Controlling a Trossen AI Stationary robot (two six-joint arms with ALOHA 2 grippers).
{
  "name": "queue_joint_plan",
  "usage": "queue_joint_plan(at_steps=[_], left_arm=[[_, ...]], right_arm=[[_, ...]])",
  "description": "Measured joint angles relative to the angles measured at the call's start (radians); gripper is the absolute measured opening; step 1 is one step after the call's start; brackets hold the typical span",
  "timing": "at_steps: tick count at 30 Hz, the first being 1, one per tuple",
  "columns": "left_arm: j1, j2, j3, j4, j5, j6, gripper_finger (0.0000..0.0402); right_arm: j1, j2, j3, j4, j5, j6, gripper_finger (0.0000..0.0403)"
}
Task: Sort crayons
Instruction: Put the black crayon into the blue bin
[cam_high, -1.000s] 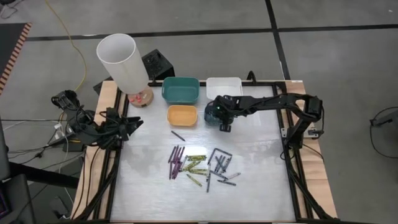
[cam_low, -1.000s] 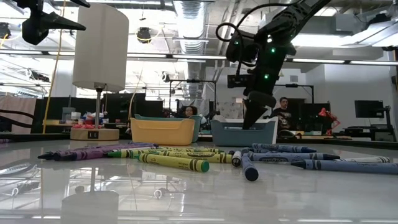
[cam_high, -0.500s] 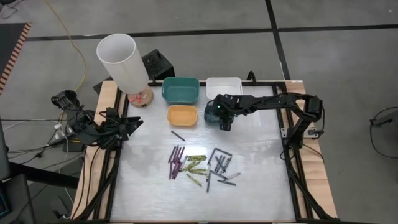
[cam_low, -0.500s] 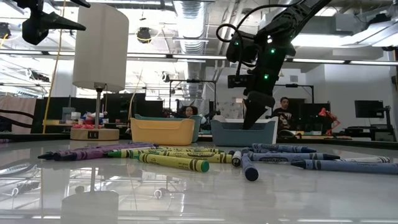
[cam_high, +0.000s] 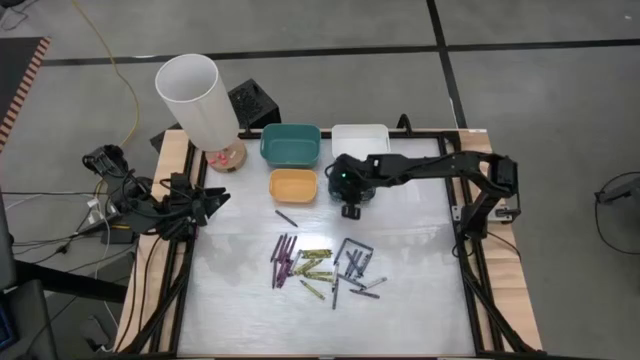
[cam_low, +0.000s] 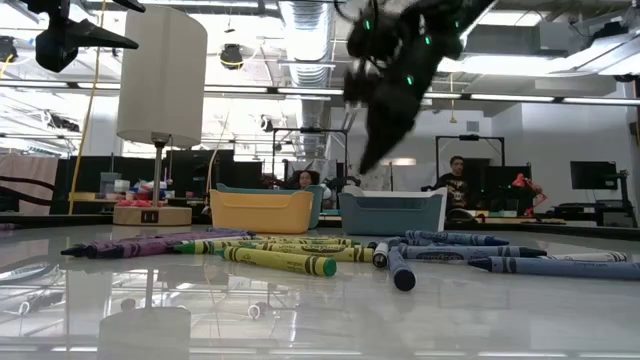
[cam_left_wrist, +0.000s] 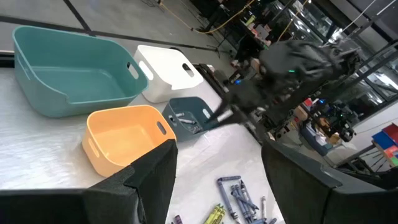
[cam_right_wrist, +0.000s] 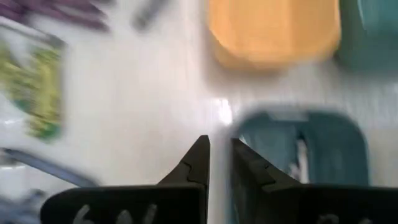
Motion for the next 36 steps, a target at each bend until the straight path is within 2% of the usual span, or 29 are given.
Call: queue_joint_plan(at_steps=[5,10,17,24,30,33,36], left_arm=[[0.0,0.001,0.0,0.0,0.034,0.0,0.0226],[0.0,0.047,0.0,0.006,0.159,0.0,0.0226],[0.034,0.26,0.0,0.029,0.299,-0.087,0.0226],[0.186,0.484,0.0,0.106,0.566,-0.217,0.0226],[0.341,0.642,0.025,0.192,0.846,-0.287,0.0226],[0.389,0.734,0.078,0.208,0.933,-0.265,0.0226],[0.419,0.842,0.167,0.203,0.973,-0.211,0.0226]], right_arm=[[0.098,-0.002,0.055,0.03,0.003,0.0,0.0056],[0.17,-0.002,0.088,0.002,0.058,0.003,0.0056],[0.224,-0.001,0.218,-0.258,0.146,0.055,0.0056],[0.249,-0.001,0.412,-0.573,0.237,0.144,0.0056],[0.254,-0.001,0.57,-0.75,0.326,0.24,0.0056],[0.253,-0.001,0.627,-0.798,0.346,0.256,0.0056],[0.251,-0.001,0.664,-0.824,0.35,0.256,0.0056]])
